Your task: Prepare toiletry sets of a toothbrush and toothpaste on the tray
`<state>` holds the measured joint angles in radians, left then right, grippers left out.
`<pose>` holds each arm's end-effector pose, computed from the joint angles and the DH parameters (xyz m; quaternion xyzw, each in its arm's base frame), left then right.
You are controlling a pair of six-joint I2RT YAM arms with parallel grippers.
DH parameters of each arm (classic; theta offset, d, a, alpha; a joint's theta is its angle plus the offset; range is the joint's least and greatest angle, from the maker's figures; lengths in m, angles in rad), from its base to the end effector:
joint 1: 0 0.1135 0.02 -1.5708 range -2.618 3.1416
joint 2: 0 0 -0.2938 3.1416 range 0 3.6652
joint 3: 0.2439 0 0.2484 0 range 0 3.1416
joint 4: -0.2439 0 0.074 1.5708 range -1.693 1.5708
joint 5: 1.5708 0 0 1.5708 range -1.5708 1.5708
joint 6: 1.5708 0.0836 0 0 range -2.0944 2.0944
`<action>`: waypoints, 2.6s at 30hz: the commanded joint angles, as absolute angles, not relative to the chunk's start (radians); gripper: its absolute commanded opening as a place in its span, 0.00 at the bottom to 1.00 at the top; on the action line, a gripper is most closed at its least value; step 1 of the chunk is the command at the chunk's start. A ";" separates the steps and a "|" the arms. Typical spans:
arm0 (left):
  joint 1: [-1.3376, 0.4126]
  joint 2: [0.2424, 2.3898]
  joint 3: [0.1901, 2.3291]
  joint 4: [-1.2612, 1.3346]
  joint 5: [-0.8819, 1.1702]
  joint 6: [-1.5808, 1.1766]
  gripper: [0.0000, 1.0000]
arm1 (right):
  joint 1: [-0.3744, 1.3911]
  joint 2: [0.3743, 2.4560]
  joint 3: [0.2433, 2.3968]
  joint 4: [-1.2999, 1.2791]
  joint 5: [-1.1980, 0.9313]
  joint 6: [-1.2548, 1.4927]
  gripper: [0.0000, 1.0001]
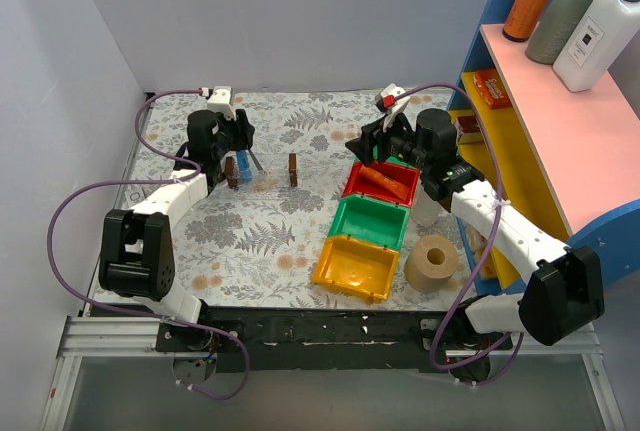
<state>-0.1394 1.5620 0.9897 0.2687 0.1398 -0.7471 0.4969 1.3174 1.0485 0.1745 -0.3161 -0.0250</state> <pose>0.3966 -0.0674 0.2803 -0.2011 0.7795 -0.3041 0.5094 0.2930 0.1885 0.3772 -0.2908 0.6784 0.2685 0.6189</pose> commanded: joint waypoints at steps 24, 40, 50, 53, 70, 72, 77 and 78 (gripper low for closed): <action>-0.133 1.473 0.957 0.295 0.101 -0.739 0.98 | 0.492 1.322 1.078 0.198 -0.324 -0.015 0.64; -0.133 1.362 0.956 0.279 0.094 -0.785 0.98 | 0.492 1.341 1.172 0.068 -0.226 -0.075 0.64; -0.132 1.238 0.908 0.207 0.032 -0.808 0.98 | 0.456 1.512 1.435 -0.259 -0.092 -0.159 0.57; -0.132 1.186 0.859 0.207 -0.024 -0.784 0.98 | 0.431 1.578 1.488 -0.304 -0.086 -0.179 0.56; -0.132 1.160 0.828 0.224 -0.067 -0.769 0.98 | 0.361 2.009 1.859 -0.546 -0.070 -0.440 0.51; -0.132 1.164 0.828 0.224 -0.069 -0.765 0.98 | 0.356 2.054 1.887 -0.563 -0.075 -0.452 0.50; -0.132 1.169 0.825 0.225 -0.075 -0.761 0.98 | 0.339 2.140 1.953 -0.595 -0.086 -0.466 0.48; -0.132 1.170 0.825 0.225 -0.077 -0.759 0.98 | 0.336 2.158 1.965 -0.598 -0.087 -0.466 0.48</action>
